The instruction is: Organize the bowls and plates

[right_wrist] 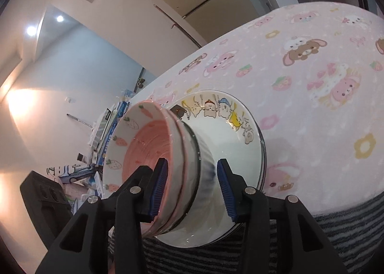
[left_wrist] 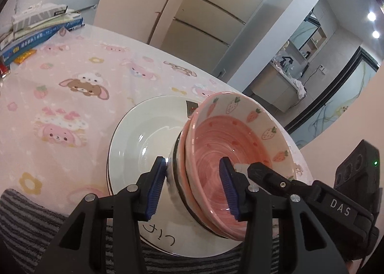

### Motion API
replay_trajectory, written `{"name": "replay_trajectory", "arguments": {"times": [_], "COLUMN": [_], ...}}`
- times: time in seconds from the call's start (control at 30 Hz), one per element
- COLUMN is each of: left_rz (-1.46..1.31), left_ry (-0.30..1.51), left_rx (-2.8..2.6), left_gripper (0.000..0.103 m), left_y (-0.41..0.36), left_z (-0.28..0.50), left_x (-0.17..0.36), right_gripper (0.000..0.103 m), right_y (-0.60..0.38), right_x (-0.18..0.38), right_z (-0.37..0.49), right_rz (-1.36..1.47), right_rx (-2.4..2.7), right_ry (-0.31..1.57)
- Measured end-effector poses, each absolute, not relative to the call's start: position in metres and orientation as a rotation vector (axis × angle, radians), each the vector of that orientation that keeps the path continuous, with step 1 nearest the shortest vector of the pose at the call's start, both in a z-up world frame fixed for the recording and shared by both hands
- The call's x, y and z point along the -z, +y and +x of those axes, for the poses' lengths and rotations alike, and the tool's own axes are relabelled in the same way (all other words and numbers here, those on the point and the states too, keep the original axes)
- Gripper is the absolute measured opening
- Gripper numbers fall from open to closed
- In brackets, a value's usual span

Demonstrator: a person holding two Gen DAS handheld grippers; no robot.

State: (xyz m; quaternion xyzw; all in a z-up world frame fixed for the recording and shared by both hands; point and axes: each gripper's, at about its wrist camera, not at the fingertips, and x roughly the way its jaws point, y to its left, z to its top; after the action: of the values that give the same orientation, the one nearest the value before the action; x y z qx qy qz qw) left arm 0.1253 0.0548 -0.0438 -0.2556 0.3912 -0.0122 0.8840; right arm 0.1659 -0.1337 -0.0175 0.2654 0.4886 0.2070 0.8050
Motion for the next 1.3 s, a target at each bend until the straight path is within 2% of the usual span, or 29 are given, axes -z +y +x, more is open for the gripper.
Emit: {"name": "replay_trajectory", "arguments": {"times": [0.13,0.3,0.53,0.6,0.67,0.73,0.77,0.83,0.87,0.9,0.93,1.0,1.23,1.3], "left_rz": [-0.534,-0.446,-0.291,-0.247,-0.210,-0.133,-0.101,-0.071,-0.075,-0.085,-0.097,-0.081,-0.003,0.012], "left_ry": [0.777,0.728,0.498,0.430,0.338,0.248,0.214,0.146,0.121,0.099,0.074,0.057,0.059,0.053], "left_rx": [-0.007,-0.009,0.020,0.031,0.025,0.000,-0.011,-0.033,-0.039,-0.041,-0.029,-0.020,-0.001,0.006], "left_gripper": [0.039,0.038,0.034,0.034,0.042,0.062,0.067,0.084,0.088,0.097,0.103,0.103,0.103,0.103], "left_y": [0.063,0.055,0.049,0.048,0.050,0.048,0.047,0.048,0.050,0.053,0.056,0.058,0.058,0.056], "left_z": [0.121,0.114,0.073,0.061,0.045,0.030,0.025,0.015,0.011,0.007,0.003,0.001,-0.002,-0.005], "left_x": [0.038,0.023,-0.034,-0.048,-0.059,-0.069,-0.072,-0.078,-0.079,-0.080,-0.080,-0.078,-0.066,-0.064], "right_gripper": [0.046,0.046,0.046,0.050,0.054,0.056,0.060,0.064,0.071,0.082,0.086,0.087,0.089,0.096], "right_y": [-0.135,-0.139,-0.151,-0.153,-0.149,-0.146,-0.146,-0.145,-0.147,-0.149,-0.152,-0.162,-0.172,-0.165], "right_x": [0.011,-0.018,-0.076,-0.094,-0.112,-0.125,-0.129,-0.136,-0.137,-0.138,-0.138,-0.137,-0.118,-0.112], "right_z": [0.166,0.155,0.128,0.114,0.095,0.078,0.069,0.056,0.048,0.041,0.037,0.033,0.041,0.035], "right_rz": [0.544,0.437,0.306,0.257,0.177,0.111,0.088,0.044,0.030,0.025,0.026,0.050,0.062,0.040], "right_rx": [-0.434,-0.380,-0.354,-0.371,-0.395,-0.404,-0.405,-0.348,-0.284,-0.237,-0.219,-0.217,-0.334,-0.426], "right_ry": [1.019,0.871,0.618,0.542,0.452,0.369,0.338,0.261,0.205,0.152,0.116,0.082,0.134,0.130]}}
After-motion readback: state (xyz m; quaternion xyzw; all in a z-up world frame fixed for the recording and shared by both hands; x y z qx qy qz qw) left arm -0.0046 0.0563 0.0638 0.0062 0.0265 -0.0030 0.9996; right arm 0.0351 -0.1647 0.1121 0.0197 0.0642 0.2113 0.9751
